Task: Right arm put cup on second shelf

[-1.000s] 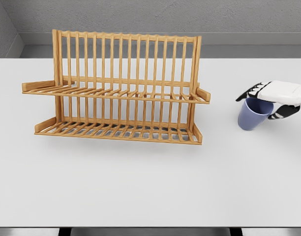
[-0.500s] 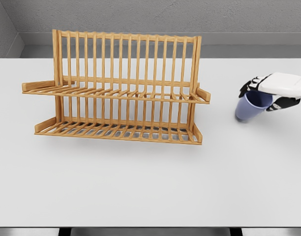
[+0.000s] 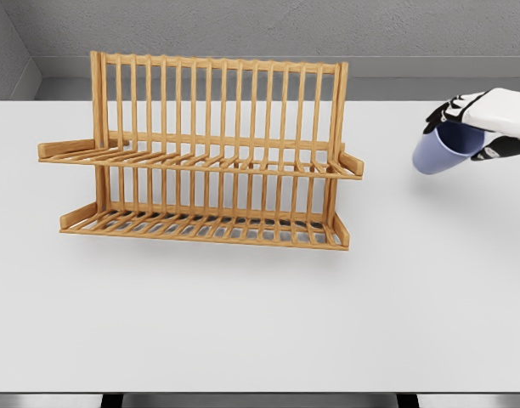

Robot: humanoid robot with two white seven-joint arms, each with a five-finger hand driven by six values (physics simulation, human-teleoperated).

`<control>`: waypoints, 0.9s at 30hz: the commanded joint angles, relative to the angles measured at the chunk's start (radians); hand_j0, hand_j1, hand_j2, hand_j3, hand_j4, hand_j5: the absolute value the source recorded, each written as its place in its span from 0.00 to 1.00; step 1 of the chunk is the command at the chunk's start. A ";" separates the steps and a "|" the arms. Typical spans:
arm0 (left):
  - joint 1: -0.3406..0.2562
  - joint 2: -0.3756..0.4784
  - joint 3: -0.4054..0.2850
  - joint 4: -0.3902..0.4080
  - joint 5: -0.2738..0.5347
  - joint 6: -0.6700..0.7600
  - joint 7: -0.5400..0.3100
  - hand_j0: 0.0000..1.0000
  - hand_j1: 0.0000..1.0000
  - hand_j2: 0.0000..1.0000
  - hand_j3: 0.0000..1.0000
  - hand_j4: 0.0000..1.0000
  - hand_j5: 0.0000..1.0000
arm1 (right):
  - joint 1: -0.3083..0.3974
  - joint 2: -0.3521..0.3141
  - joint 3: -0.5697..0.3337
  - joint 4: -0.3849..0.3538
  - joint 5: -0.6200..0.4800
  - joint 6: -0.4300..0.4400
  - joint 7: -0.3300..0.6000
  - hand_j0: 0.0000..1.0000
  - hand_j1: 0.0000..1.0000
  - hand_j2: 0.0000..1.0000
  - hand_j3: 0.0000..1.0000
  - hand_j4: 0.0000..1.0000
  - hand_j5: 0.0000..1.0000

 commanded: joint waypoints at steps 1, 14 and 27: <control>0.000 0.000 0.000 0.000 0.000 0.000 -0.001 1.00 1.00 1.00 1.00 1.00 1.00 | -0.002 -0.005 -0.028 -0.032 -0.008 0.004 0.000 0.65 0.65 0.65 0.65 0.65 0.65; 0.000 0.000 0.000 0.000 0.000 0.000 -0.001 1.00 1.00 1.00 1.00 1.00 1.00 | -0.005 -0.009 -0.029 -0.239 -0.008 0.004 0.000 0.65 0.65 0.65 0.65 0.65 0.65; 0.002 0.000 0.000 0.000 0.000 0.000 -0.001 1.00 1.00 1.00 1.00 1.00 1.00 | -0.041 0.014 -0.043 -0.375 -0.008 0.004 0.000 0.65 0.65 0.65 0.65 0.65 0.65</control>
